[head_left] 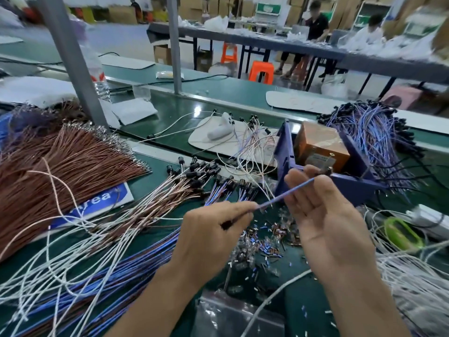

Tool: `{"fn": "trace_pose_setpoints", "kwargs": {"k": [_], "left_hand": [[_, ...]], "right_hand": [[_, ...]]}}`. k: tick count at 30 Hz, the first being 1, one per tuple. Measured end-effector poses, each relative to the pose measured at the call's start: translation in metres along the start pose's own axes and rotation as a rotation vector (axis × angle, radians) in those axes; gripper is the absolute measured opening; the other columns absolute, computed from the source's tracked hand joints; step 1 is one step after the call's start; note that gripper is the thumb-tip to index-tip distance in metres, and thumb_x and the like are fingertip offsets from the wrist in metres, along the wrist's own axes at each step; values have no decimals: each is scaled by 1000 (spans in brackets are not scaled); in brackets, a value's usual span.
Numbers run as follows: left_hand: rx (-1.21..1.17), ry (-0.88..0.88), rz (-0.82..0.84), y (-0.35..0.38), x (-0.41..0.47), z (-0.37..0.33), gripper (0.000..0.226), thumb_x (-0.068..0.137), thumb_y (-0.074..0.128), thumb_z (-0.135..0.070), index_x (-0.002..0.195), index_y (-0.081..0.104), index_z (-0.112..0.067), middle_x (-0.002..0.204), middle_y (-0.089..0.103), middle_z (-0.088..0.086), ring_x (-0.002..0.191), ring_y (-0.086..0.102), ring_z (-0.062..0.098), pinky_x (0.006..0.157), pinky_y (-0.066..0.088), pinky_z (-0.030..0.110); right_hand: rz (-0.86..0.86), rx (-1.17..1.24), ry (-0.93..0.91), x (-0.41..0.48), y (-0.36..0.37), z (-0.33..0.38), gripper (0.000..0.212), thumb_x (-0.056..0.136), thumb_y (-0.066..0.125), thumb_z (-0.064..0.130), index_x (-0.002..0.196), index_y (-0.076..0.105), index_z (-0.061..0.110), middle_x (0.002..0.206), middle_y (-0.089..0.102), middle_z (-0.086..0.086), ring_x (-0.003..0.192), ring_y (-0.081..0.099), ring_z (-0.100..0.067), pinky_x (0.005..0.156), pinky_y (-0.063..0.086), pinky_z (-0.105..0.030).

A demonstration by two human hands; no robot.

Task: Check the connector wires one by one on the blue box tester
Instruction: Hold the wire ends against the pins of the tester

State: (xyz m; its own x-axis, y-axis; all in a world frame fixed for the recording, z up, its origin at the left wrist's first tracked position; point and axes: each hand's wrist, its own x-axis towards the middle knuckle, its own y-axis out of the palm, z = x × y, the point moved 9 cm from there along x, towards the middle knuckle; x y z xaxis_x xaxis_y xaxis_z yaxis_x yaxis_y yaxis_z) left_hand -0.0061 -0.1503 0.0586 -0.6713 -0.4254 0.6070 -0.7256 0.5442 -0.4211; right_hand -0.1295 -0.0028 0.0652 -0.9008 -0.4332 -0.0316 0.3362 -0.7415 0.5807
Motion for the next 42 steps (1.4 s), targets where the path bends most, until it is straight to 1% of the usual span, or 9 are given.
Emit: {"fn": "trace_pose_setpoints", "kwargs": {"k": [6,10,15,19,22,28,34,39,42], "left_hand": [[-118,-28,195,31,-11,-17,30,90,72,-38,120,69,-38,93,74,-31,79,68,-9,71,48,8],[-210,-235,142,11,1,14,31,82,86,-17,98,81,-43,77,77,-20,64,70,9,58,55,23],[-190,-435,-33,-17,10,50,21,75,88,-9,77,84,-29,62,74,-8,50,61,5,51,49,15],[-481,-565,244,24,-1,44,17,81,78,3,74,82,-12,63,70,11,55,57,17,53,49,19],[-480,-531,487,49,-13,21,11,79,82,1,75,82,-9,65,72,15,53,59,16,53,48,20],[-559,-501,465,63,-19,0,17,79,79,9,77,84,-8,65,74,15,52,65,14,53,53,20],[-483,-513,364,49,-11,11,11,76,82,3,75,82,-8,67,74,18,55,66,19,57,56,28],[-293,-387,263,33,-6,16,4,77,84,-19,78,83,-23,63,74,2,53,67,18,56,56,25],[-123,-349,170,15,-3,28,17,83,83,-20,80,81,-37,64,74,-5,48,61,22,47,50,29]], "right_hand": [[-123,104,-66,-23,-30,15,32,100,50,27,78,70,15,54,44,-1,47,48,-17,55,55,-32],[-245,38,-103,-21,-84,47,33,103,51,20,74,67,17,54,26,4,47,23,-14,45,32,-24],[-293,-310,-182,-20,-118,70,29,100,54,6,82,74,15,52,46,-1,46,38,-12,44,31,-26],[90,-700,80,-22,-84,36,33,104,50,9,94,79,22,71,71,-14,39,30,-11,40,26,-21],[155,-930,23,-32,-66,23,41,104,51,7,94,79,35,85,77,-11,40,45,-14,43,38,-22],[373,-1158,54,-51,-23,-22,20,96,65,39,87,75,23,77,73,4,68,65,-11,66,51,-31],[237,-965,205,-42,-46,-18,18,88,70,13,72,76,14,61,71,-3,44,42,-2,46,35,-12],[214,-963,213,-40,-50,-19,17,89,71,12,73,76,19,61,70,-4,61,56,-13,64,44,-27],[118,-875,172,-34,-64,-2,20,89,71,6,71,76,15,61,69,-8,53,56,-3,56,42,-14]]}}
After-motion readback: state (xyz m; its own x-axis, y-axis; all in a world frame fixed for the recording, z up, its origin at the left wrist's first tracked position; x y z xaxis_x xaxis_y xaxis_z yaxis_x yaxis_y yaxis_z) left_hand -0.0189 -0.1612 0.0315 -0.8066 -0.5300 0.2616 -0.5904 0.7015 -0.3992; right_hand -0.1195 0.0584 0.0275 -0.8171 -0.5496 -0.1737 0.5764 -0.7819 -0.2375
